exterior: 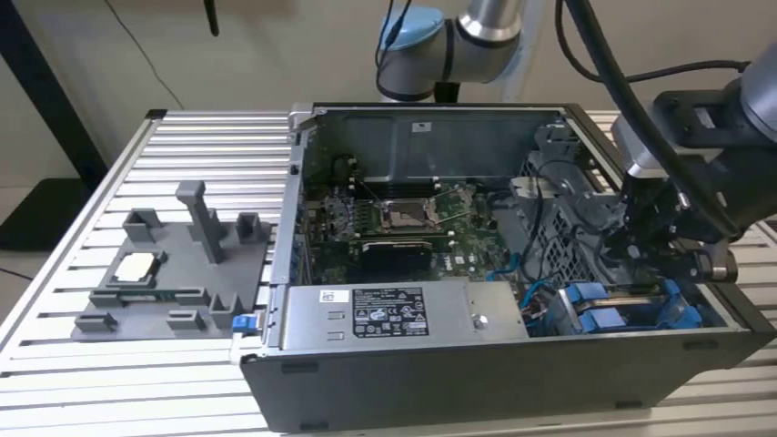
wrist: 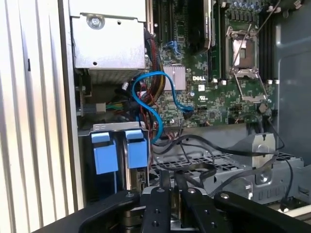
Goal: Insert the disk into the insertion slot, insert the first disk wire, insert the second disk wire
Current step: 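Insert the second disk wire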
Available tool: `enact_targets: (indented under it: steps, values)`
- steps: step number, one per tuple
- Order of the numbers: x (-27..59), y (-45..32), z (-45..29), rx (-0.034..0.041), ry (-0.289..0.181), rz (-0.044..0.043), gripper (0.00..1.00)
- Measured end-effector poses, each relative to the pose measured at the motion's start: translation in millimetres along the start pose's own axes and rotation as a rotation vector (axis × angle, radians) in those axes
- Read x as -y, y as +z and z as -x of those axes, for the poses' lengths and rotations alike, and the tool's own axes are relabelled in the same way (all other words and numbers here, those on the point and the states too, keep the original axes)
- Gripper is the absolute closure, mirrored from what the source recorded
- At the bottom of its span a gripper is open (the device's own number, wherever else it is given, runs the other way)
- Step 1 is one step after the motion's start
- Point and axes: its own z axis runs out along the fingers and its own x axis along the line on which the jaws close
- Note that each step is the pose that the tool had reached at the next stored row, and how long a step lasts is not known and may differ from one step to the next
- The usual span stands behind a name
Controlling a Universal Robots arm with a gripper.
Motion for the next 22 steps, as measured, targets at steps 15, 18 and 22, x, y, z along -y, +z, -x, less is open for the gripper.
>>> enact_targets:
  steps: [15, 18, 22]
  values:
    - [-0.7, 18.3, 8.6, -0.1114, -0.001, -0.0058, 0.84]
    - [0.7, 23.3, 7.3, -0.1155, -0.001, -0.0060, 0.84]
    - [5.1, 27.1, 6.5, -0.1251, -0.002, -0.0065, 0.84]
